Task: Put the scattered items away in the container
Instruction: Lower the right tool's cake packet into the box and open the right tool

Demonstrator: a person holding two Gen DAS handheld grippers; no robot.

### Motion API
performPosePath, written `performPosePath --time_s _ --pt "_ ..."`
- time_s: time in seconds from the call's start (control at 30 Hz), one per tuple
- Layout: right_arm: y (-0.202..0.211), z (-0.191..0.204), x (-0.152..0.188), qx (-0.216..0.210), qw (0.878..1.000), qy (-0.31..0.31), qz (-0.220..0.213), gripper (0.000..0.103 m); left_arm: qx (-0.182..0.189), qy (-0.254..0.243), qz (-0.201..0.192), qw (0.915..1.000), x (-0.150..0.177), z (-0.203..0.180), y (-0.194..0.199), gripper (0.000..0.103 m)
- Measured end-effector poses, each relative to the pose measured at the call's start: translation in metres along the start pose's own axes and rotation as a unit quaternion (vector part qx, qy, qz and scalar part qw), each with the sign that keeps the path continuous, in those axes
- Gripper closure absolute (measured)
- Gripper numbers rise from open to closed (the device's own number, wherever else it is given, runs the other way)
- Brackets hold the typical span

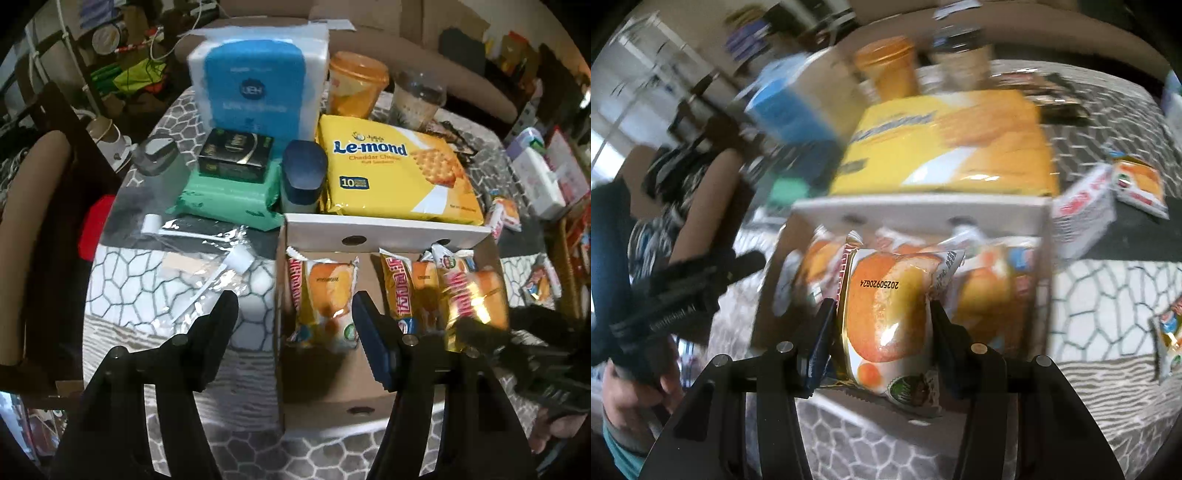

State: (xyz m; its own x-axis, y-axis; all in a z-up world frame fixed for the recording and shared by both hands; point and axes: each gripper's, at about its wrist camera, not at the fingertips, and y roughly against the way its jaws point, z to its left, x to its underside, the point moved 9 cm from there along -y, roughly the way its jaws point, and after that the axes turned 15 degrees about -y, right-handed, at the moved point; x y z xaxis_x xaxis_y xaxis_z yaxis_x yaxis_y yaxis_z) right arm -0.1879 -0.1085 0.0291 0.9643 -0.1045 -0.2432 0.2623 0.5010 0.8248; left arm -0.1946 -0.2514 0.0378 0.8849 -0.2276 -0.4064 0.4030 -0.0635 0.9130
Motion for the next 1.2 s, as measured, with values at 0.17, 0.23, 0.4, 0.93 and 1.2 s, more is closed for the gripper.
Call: performPosePath --time_s 0.17,0.23,0.4,0.93,1.2 --pt "-0.017 0.053 0.017 0.003 0.985 0.169 0.037 0.052 0.013 0.008 -0.011 0.9998 0.026 0.008 0.024 0.041" --pt "-0.021 0.068 0.025 0.025 0.957 0.284 0.063 0.052 0.024 0.017 -0.015 0.9995 0.037 0.010 0.029 0.037" --pt "-0.034 0.068 0.039 0.085 0.884 0.440 0.133 0.052 0.066 0.041 -0.016 0.9969 0.059 0.011 0.032 0.037" --pt "-0.043 0.037 -0.013 0.124 0.937 0.319 0.067 0.052 0.111 0.063 -0.017 0.9916 0.034 -0.008 0.006 0.037" --pt "-0.061 0.024 -0.037 0.052 0.998 0.016 0.033 0.052 0.094 0.067 -0.009 0.9933 0.029 -0.002 -0.001 0.037"
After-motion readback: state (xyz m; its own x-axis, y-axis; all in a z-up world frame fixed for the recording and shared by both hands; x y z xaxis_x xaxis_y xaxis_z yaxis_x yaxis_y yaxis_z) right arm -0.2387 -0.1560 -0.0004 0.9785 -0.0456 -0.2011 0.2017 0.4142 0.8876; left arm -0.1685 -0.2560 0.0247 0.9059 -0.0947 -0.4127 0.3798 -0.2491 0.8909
